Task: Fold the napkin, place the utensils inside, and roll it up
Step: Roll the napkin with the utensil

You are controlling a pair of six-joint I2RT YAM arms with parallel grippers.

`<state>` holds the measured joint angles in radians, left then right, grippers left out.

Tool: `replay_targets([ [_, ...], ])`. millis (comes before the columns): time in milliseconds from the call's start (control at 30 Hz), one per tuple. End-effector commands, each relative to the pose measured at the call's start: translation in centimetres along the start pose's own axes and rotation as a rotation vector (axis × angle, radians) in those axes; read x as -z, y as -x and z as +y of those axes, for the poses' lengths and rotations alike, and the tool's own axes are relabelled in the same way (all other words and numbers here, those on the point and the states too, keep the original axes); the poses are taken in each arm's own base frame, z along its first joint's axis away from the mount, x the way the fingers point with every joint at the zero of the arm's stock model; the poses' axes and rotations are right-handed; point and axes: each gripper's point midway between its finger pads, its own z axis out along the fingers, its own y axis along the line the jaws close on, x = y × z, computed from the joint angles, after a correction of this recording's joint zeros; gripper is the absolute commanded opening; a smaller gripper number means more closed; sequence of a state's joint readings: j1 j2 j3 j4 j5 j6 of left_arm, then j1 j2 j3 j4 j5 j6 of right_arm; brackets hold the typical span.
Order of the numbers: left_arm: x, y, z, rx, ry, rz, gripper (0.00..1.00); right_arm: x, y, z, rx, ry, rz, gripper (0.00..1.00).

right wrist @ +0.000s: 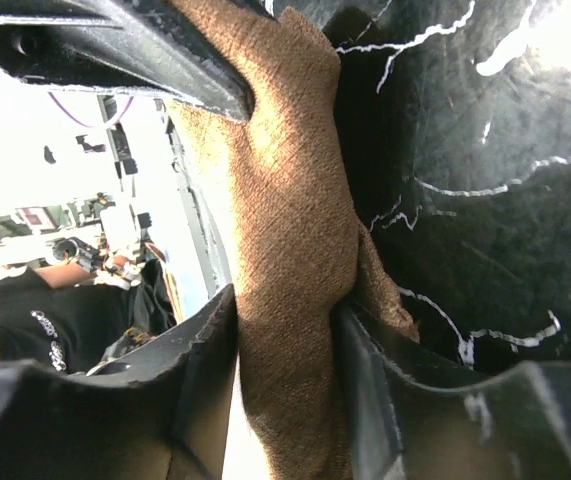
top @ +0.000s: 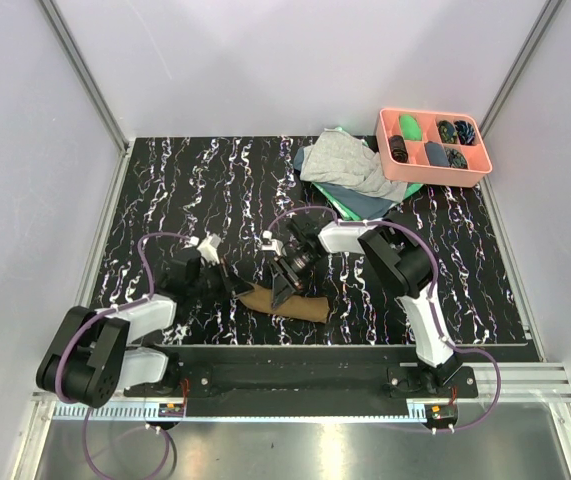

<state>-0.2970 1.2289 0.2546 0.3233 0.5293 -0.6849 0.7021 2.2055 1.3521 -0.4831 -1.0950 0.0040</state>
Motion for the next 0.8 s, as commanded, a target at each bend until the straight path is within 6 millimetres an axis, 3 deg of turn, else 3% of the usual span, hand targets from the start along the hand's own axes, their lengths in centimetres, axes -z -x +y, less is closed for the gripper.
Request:
replay_targets([
  [0, -0.5, 1.2, -0.2, -0.027, 0.027, 0.004, 0.00, 1.9, 1.7, -0.5, 0.066, -0.146, -0.058, 0.52],
  [67, -0.6, 1.3, 0.1, -0.020, 0.052, 0.016, 0.00, 3.0, 2.5, 0.5, 0.116, -0.195, -0.094, 0.64],
  [200, -1.0, 1.3, 0.6, -0.001, 0.075, 0.040, 0.00, 5.4, 3.9, 1.0, 0.230, -0.364, -0.176, 0.74],
  [233, -1.1, 1.4, 0.6, 0.004, 0.077, 0.043, 0.00, 6.4, 4.7, 2.0, 0.298, -0.392, -0.219, 0.75],
  [300, -1.3, 1.5, 0.8, 0.013, 0.082, 0.054, 0.00, 6.5, 4.3, 1.7, 0.345, -0.478, -0.241, 0.81],
  [333, -1.3, 1.7, 0.7, 0.013, 0.081, 0.056, 0.00, 7.0, 5.1, 2.9, 0.425, -0.510, -0.285, 0.83],
  [400, -1.5, 1.7, 0.8, 0.016, 0.087, 0.068, 0.00, 7.3, 4.6, 1.6, 0.471, -0.653, -0.293, 0.89],
  [433, -1.6, 2.0, 0.8, 0.016, 0.090, 0.073, 0.00, 6.3, 4.7, 3.0, 0.567, -0.685, -0.294, 0.90],
  [567, -2.1, 2.4, 0.7, 0.022, 0.082, 0.091, 0.00, 5.7, 3.9, 1.9, 0.671, -0.881, -0.285, 0.93],
  [767, -2.7, 2.6, 0.7, 0.027, 0.072, 0.113, 0.00, 5.0, 3.4, 0.0, 0.695, -0.936, -0.229, 0.94],
])
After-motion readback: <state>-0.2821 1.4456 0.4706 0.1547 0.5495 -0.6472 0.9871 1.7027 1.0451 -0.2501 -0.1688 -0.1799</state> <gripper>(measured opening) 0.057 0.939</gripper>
